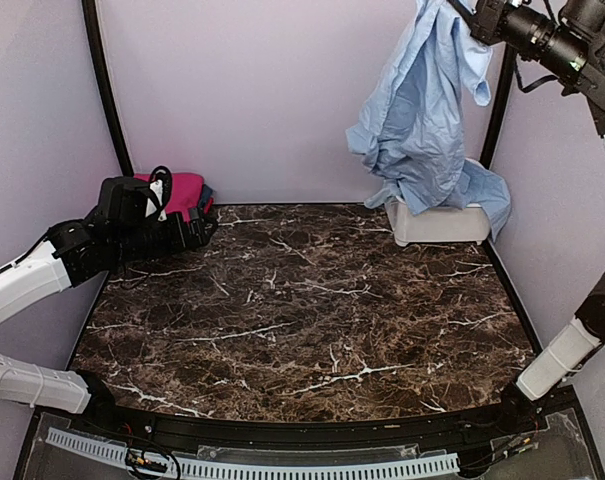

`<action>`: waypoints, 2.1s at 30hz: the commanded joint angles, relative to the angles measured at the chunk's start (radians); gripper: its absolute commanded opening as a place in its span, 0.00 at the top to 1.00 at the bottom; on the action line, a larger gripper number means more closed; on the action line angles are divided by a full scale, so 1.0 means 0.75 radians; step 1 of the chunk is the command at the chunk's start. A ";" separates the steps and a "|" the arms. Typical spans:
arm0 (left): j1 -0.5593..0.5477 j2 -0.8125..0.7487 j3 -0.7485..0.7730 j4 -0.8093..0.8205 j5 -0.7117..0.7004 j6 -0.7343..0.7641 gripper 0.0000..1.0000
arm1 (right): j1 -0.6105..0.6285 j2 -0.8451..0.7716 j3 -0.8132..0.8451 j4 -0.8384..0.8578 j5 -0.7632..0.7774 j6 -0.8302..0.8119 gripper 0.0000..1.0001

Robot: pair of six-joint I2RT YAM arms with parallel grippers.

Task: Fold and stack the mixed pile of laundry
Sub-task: Place the crumpled shirt at the center of the board, then pick up the crumpled shirt from the center of the board.

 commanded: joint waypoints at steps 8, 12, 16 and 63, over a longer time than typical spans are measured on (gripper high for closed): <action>-0.002 -0.064 -0.015 -0.043 -0.089 -0.046 0.01 | 0.255 0.093 -0.013 0.257 -0.273 0.240 1.00; -0.001 -0.086 -0.046 -0.005 -0.032 -0.016 0.01 | 0.350 0.299 0.135 0.264 -0.279 0.249 1.00; -0.001 -0.119 -0.097 0.033 0.039 0.025 0.01 | 0.409 0.437 0.238 0.296 -0.265 0.267 1.00; 0.022 1.237 0.556 0.229 0.726 0.303 0.33 | -0.401 -0.588 -2.015 0.259 -0.145 0.476 0.05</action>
